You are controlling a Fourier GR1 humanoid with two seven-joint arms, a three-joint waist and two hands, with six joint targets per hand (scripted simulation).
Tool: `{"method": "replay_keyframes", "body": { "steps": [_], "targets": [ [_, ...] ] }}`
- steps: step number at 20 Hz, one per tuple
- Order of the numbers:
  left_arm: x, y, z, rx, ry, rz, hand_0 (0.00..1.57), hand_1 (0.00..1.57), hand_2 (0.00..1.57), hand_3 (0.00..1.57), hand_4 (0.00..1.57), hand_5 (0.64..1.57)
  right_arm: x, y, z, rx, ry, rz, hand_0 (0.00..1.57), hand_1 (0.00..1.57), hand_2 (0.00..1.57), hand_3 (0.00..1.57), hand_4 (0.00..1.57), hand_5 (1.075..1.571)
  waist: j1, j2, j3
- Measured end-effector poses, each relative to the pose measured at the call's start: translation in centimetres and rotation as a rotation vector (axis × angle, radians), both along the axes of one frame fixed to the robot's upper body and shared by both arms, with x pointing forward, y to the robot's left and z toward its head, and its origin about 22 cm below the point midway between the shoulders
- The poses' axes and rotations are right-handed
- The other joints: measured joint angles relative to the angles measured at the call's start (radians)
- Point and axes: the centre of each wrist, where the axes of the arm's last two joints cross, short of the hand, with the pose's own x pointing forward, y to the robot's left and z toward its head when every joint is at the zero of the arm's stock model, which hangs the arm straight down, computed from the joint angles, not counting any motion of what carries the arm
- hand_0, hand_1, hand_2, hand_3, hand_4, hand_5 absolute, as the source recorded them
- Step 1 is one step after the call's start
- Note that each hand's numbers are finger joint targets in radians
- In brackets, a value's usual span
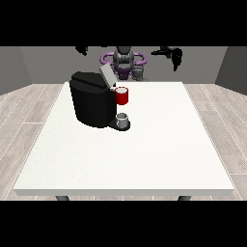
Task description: Insert the coffee pod into the coffee machine and close the lid
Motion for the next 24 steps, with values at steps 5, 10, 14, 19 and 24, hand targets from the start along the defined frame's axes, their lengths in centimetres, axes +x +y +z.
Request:
{"method": "replay_keyframes", "body": {
  "steps": [5, 10, 14, 19, 24],
  "targets": [
    [-1.4, -0.2, 0.0, -0.028, -0.021, 0.006, 0.0, 0.0, 0.0, 0.0, 0.1, 1.571, 1.0, 0.8, 0.1, 0.007, 0.01, 0.023, 0.0, 0.0, 0.0, 0.0, 0.0, 1.571, 0.016, 0.028, 0.0001],
    [-2.3, -0.3, 1.2, -0.035, -0.072, 0.014, 0.0, 0.0, 0.0, 0.0, 0.0, 1.571, 2.4, -0.4, 0.0, 0.022, -0.009, 0.01, 0.0, 0.0, 0.0, 0.0, 0.0, 1.571, 0.035, 0.093, 0.0003],
    [-3.0, -0.4, 2.2, -0.055, -0.079, 0.034, 0.0, 0.0, 0.0, 0.0, 0.0, 1.571, 3.4, 0.2, -0.2, 0.035, 0.0, 0.019, 0.0, 0.0, 0.0, 0.0, 0.0, 1.571, 0.035, 0.124, 0.0003],
    [-4.4, -0.7, 2.4, -0.042, -0.106, 0.059, 0.0, 0.0, 0.0, 0.0, 0.0, 1.571, 4.8, 0.7, 0.0, 0.029, -0.024, 0.032, 0.0, 0.0, 0.0, 0.0, 0.0, 1.571, 0.02, 0.169, 0.0003],
    [-4.6, 0.5, 3.7, -0.035, -0.111, 0.077, 0.0, 0.0, 0.0, 0.0, 0.0, 1.571, 6.0, 1.7, 0.8, 0.003, -0.022, 0.068, 0.0, 0.0, 0.0, 0.0, 0.0, 1.571, 0.003, 0.197, 0.0]
  ]
}}
